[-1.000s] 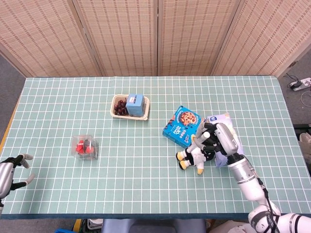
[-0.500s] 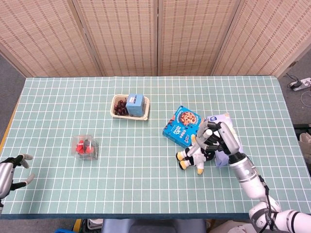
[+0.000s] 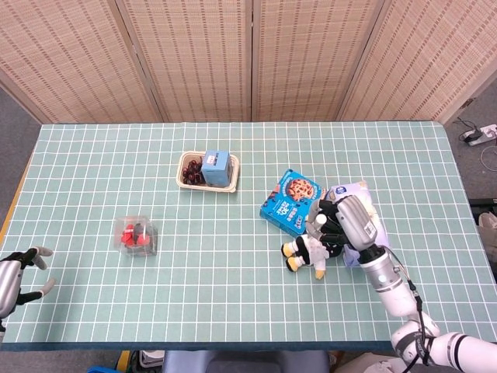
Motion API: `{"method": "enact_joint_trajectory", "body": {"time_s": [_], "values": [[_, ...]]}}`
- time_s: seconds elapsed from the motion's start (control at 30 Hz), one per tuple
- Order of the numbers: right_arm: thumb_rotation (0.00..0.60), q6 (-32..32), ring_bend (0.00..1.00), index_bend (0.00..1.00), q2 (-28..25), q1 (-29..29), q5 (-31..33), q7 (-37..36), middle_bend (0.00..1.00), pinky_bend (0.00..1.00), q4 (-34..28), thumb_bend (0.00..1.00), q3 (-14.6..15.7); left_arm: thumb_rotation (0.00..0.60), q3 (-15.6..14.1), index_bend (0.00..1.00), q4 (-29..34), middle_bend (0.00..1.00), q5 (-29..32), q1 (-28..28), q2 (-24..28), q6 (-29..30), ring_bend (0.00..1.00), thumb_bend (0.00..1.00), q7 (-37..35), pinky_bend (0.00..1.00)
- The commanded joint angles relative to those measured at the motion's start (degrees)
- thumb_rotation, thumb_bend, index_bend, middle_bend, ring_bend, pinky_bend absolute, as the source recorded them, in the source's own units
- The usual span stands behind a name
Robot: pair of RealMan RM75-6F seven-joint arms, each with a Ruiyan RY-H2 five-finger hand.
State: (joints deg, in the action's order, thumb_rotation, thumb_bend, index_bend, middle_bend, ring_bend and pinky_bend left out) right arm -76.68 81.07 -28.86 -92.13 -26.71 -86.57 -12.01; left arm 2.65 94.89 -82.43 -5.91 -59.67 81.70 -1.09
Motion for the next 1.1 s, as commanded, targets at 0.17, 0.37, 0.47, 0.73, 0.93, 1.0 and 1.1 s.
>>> {"method": "enact_joint_trajectory", "body": {"time_s": [0.17,0.37,0.47,0.73,0.93,1.0,1.1], "values": [[0.600,-4.90,1.00,0.70,-0.74,0.43,-0.15,-27.79,1.00,1.00,-1.12,0.45,-0.52,0.600,0.01,0.46,0.09,0.51,0.07,0.01,-0.02,-0.01,0.44,0.22,0.20,0.55],[0.600,-3.59,1.00,0.70,-0.05,-0.03,-0.35,-16.25,1.00,1.00,2.17,0.45,0.68,0.600,-0.02,0.46,0.07,0.51,0.15,-0.06,-0.04,-0.20,0.44,0.22,0.38,0.55],[0.600,-1.62,1.00,0.70,0.04,-0.62,-0.38,-7.91,1.00,1.00,3.70,0.45,1.58,0.600,0.00,0.46,0.14,0.51,0.19,-0.04,0.02,-0.19,0.44,0.22,0.30,0.55],[0.600,-0.96,1.00,0.70,1.91,-1.25,-0.09,3.63,1.00,1.00,5.46,0.45,2.12,0.600,0.04,0.46,0.16,0.51,0.26,-0.02,0.06,-0.16,0.44,0.22,0.22,0.55],[0.600,-1.57,1.00,0.70,0.97,-1.38,0.14,-9.45,1.00,1.00,2.35,0.45,1.93,0.600,0.03,0.46,0.20,0.51,0.24,-0.01,0.09,-0.16,0.44,0.22,0.25,0.55],[0.600,-3.17,1.00,0.70,0.83,-1.13,0.14,-16.46,1.00,1.00,1.27,0.45,1.34,0.600,0.03,0.46,0.24,0.51,0.24,0.00,0.10,-0.15,0.44,0.22,0.28,0.55],[0.600,-4.39,1.00,0.70,-0.48,-0.70,0.44,-26.32,1.00,1.00,-0.77,0.45,0.86,0.600,0.02,0.46,0.23,0.51,0.24,-0.01,0.09,-0.16,0.44,0.22,0.36,0.56]]}}
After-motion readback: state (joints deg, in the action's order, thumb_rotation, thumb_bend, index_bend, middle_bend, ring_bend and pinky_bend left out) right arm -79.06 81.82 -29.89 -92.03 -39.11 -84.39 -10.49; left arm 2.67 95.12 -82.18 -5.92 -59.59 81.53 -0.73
